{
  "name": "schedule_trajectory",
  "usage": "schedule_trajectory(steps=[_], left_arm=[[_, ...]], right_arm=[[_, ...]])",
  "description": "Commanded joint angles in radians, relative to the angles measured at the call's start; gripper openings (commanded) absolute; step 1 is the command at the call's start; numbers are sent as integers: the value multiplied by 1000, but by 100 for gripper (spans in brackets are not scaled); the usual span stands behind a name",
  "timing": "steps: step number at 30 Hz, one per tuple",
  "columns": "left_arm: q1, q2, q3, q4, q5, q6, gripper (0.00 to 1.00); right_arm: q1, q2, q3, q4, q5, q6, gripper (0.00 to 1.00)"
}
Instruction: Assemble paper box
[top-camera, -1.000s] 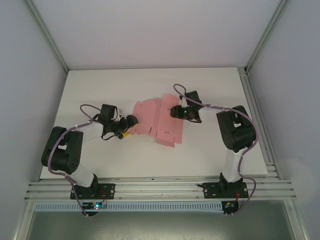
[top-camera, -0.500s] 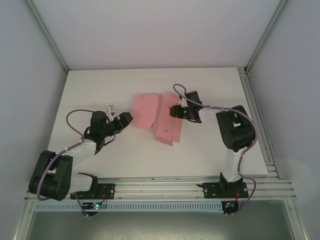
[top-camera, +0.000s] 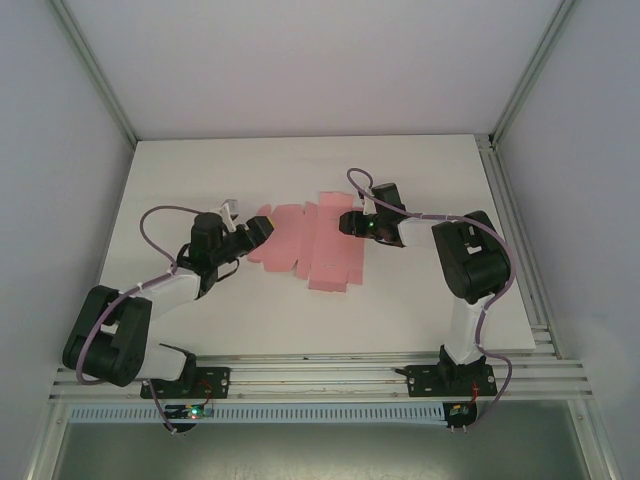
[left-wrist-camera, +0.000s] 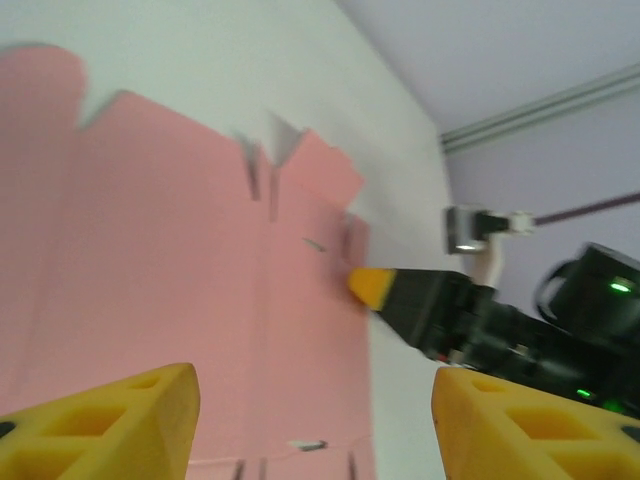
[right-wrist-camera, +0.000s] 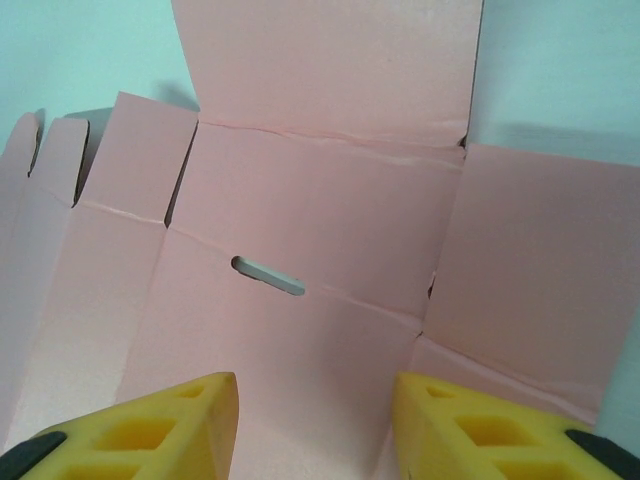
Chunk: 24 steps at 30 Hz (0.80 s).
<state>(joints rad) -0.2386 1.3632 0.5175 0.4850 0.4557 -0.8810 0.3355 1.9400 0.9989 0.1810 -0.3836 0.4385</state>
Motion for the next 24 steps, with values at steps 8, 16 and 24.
schedule_trajectory(steps=[8, 16, 24], left_arm=[[-10, -213, 107, -894, -431, -21, 80], [-10, 38, 221, -765, -242, -212, 70], [-12, 179, 225, -626, -103, -348, 53]], right_arm=[[6, 119, -61, -299, 5, -4, 48], [16, 117, -49, -326, 33, -23, 48], [16, 126, -48, -316, 31, -16, 48]])
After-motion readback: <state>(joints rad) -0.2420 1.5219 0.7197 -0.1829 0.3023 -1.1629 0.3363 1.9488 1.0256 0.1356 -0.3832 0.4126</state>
